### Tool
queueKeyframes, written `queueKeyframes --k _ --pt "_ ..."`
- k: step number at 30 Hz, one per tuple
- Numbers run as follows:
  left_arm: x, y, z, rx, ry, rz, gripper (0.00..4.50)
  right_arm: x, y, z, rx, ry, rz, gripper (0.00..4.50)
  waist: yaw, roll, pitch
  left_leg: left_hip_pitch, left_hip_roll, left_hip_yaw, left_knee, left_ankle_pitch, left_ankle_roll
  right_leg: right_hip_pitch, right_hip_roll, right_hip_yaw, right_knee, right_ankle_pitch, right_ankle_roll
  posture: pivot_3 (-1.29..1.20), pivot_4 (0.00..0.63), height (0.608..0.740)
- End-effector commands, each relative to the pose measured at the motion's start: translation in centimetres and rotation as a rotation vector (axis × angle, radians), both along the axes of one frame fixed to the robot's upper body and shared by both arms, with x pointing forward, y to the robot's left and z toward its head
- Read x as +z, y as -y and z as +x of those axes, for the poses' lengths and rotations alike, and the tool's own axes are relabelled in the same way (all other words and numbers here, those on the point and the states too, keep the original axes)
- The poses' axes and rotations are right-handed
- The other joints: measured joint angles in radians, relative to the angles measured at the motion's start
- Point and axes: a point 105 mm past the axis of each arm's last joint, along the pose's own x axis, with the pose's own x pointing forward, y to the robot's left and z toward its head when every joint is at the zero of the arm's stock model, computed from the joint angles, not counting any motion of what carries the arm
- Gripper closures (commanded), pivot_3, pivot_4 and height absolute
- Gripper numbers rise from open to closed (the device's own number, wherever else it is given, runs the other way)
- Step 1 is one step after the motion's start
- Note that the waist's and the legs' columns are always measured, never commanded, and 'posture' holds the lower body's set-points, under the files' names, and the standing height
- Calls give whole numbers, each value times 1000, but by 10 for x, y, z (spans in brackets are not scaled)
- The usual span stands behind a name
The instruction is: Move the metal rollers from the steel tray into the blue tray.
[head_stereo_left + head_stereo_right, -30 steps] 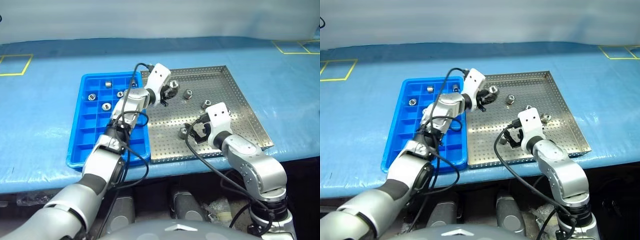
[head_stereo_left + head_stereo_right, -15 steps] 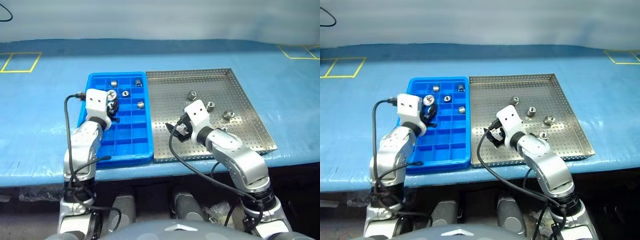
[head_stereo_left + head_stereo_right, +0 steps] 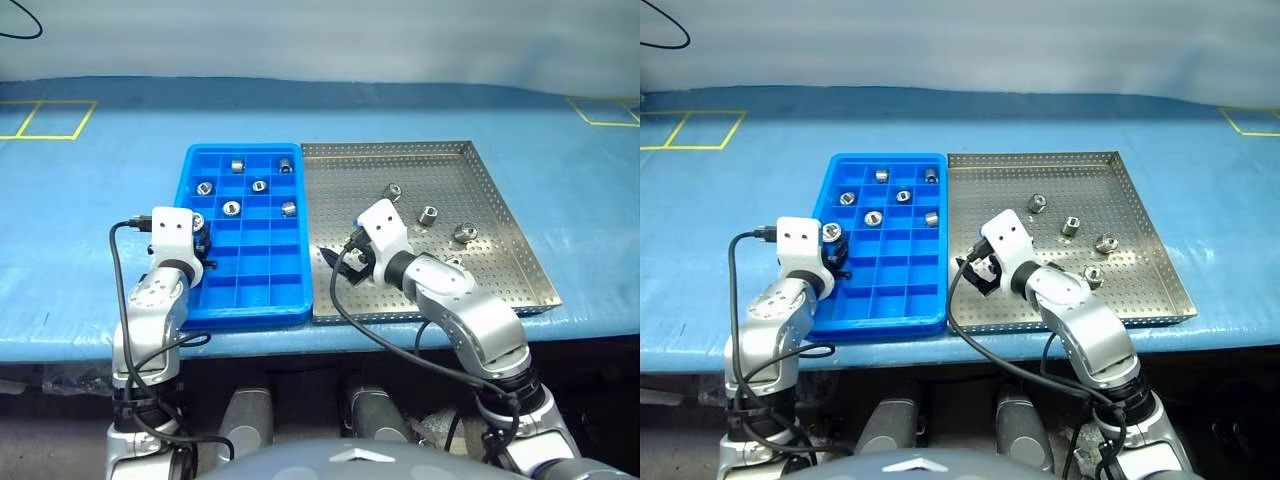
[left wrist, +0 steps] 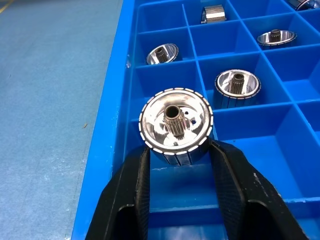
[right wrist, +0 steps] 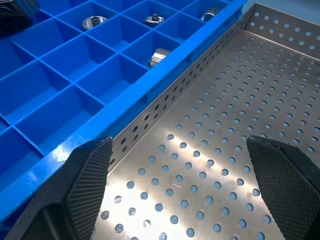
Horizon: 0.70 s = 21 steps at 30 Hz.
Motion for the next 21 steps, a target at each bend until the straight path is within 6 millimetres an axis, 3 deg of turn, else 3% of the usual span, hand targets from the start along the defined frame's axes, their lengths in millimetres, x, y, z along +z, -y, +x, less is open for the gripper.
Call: queueKeyframes --k 1,3,6,10,13,17,21 --pt "2 1 2 4 -1 -11 1717 16 9 0 -40 63 19 0 -2 0 0 0 0 0 0 0 0 0 0 0 0 0 0 66 150 740" --pt "12 8 6 -35 31 -23 1036 17 16 0 -64 67 17 0 -7 0 0 -1 0 0 0 0 0 -1 0 0 0 0 0 47 150 740" --pt "36 36 15 -207 110 -36 82 20 32 -2 -115 78 3 0 -11 0 0 -2 0 0 0 0 0 -1 0 0 0 0 0 18 150 740" --pt "63 84 20 -516 174 -56 6 19 54 -9 -172 74 -24 0 -14 0 0 -3 -1 0 0 0 0 -2 -1 0 -1 0 0 -6 150 740" --pt "68 114 20 -705 166 -61 6 15 67 -16 -202 62 -49 0 -17 0 0 -4 -1 1 0 0 1 -3 -1 0 -2 0 0 -26 150 740" --pt "61 161 17 -999 100 -49 6 8 83 -25 -243 34 -77 0 -27 0 0 -3 -1 1 0 0 1 -3 -1 1 -2 0 0 -52 150 740" --pt "40 197 11 -1214 -28 -23 6 6 90 -31 -273 22 -91 0 -43 0 0 -3 -1 1 1 0 1 -2 -1 1 -2 0 0 -76 150 740"
